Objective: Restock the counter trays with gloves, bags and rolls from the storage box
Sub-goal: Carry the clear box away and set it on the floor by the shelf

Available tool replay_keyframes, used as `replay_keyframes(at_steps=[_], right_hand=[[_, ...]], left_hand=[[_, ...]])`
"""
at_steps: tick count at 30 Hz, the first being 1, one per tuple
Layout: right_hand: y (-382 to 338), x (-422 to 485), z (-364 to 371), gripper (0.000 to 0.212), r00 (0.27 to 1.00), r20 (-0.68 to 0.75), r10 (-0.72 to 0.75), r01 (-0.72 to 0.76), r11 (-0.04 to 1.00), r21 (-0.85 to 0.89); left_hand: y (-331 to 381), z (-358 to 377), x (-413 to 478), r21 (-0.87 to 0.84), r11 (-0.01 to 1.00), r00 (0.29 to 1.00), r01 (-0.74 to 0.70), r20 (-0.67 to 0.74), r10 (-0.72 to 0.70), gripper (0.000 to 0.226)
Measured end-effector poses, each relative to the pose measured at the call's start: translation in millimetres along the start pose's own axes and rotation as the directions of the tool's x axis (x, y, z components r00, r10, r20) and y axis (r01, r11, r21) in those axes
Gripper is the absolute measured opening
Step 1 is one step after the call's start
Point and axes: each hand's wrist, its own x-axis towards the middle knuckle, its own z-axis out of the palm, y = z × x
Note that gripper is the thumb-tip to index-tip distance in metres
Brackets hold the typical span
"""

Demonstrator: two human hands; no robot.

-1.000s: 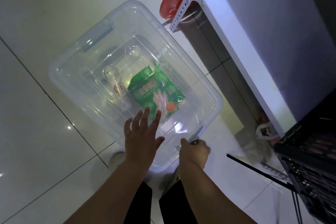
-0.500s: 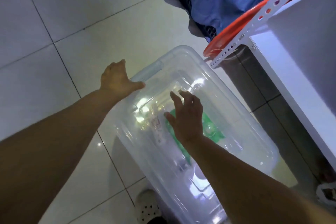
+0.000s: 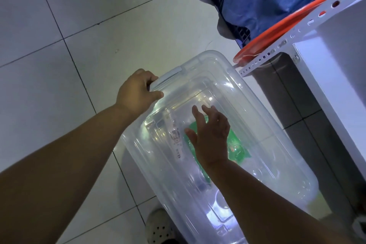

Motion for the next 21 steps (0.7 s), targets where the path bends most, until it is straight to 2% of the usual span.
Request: replay_keyframes(at_steps=[4, 7, 10, 13, 15, 17, 19, 21], right_hand=[[-2, 1, -5, 0.061, 0.998, 0.056, 0.024, -0.028, 0.997, 0.071], [1, 0, -20, 0.055, 0.996, 0.092, 0.004, -0.019, 0.987, 0.161], [29, -2, -47, 0.037, 0.993, 0.047, -0.106, 0.095, 0.975, 0.201], [81, -21, -72, 0.028, 0.996, -0.044, -0.072, 0.076, 0.99, 0.117], [116, -37, -87, 0.03, 0.998, -0.035, 0.044, -0.042, 0.998, 0.054], [144, -50, -93, 0.034, 0.981, 0.076, 0.178, -0.178, 0.984, -0.01], [167, -61, -97, 0.037, 0.921, 0.202, 0.332, -0.33, 0.943, -0.045], [180, -69, -99, 0.034, 0.857, 0.313, 0.409, -0.428, 0.904, -0.007]], left_hand=[[4, 6, -13, 0.057, 0.998, 0.995, -0.02, -0.093, 0.025, 0.035], [9, 16, -36, 0.195, 0.981, 0.988, -0.002, -0.152, 0.032, 0.043], [14, 25, -74, 0.278, 0.956, 0.974, 0.095, -0.225, -0.032, 0.047], [14, 33, -121, 0.309, 0.934, 0.971, 0.179, -0.211, -0.116, 0.053], [16, 40, -153, 0.255, 0.93, 0.952, 0.264, -0.222, -0.209, 0.059], [19, 49, -181, 0.133, 0.917, 0.909, 0.376, -0.244, -0.337, 0.066], [28, 63, -206, -0.047, 0.878, 0.852, 0.476, -0.222, -0.474, 0.073], [37, 77, -221, -0.233, 0.771, 0.766, 0.592, -0.134, -0.629, 0.071]])
